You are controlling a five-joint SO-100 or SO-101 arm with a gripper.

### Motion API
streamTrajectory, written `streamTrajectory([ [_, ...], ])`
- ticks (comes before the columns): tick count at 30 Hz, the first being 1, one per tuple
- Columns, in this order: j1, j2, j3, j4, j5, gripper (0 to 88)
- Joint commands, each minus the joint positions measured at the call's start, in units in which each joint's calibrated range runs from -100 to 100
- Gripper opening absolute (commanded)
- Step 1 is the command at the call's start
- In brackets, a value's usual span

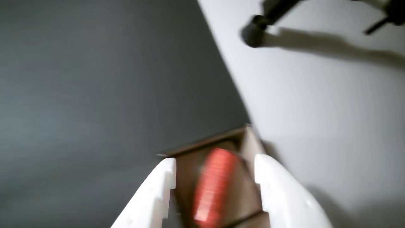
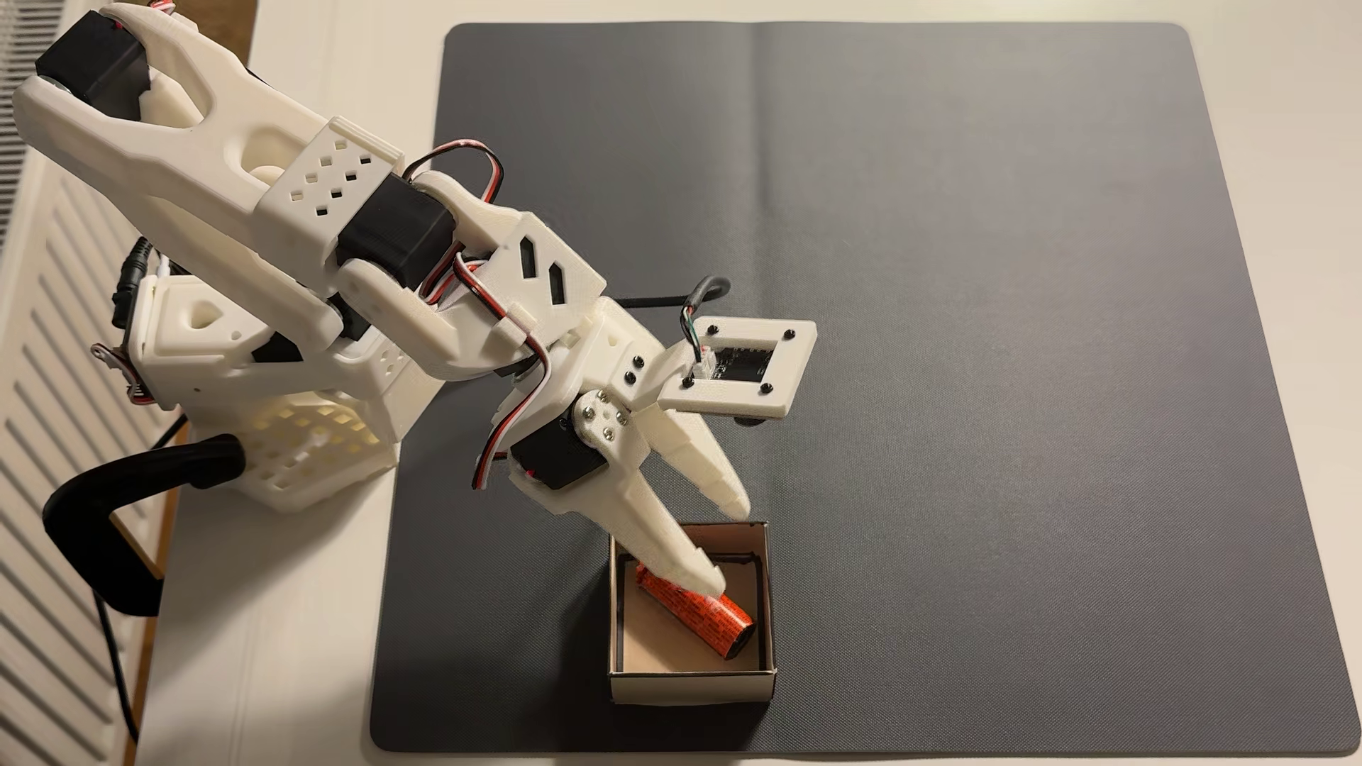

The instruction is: Pick the red object and place it in the box

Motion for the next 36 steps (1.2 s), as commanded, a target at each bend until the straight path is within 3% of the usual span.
streamTrajectory([
  [1, -4.6, -1.3, -2.2, 0.1, -5.2, 15.8],
  [5, -7.5, -5.5, -3.6, 0.1, -8.0, 0.0],
  [9, -10.3, -12.0, -1.6, 1.6, -8.0, 0.5],
  [17, -17.1, -30.6, 5.2, 15.1, -8.1, 0.5],
  [36, -21.7, -29.8, 12.8, 31.1, -8.1, 0.6],
])
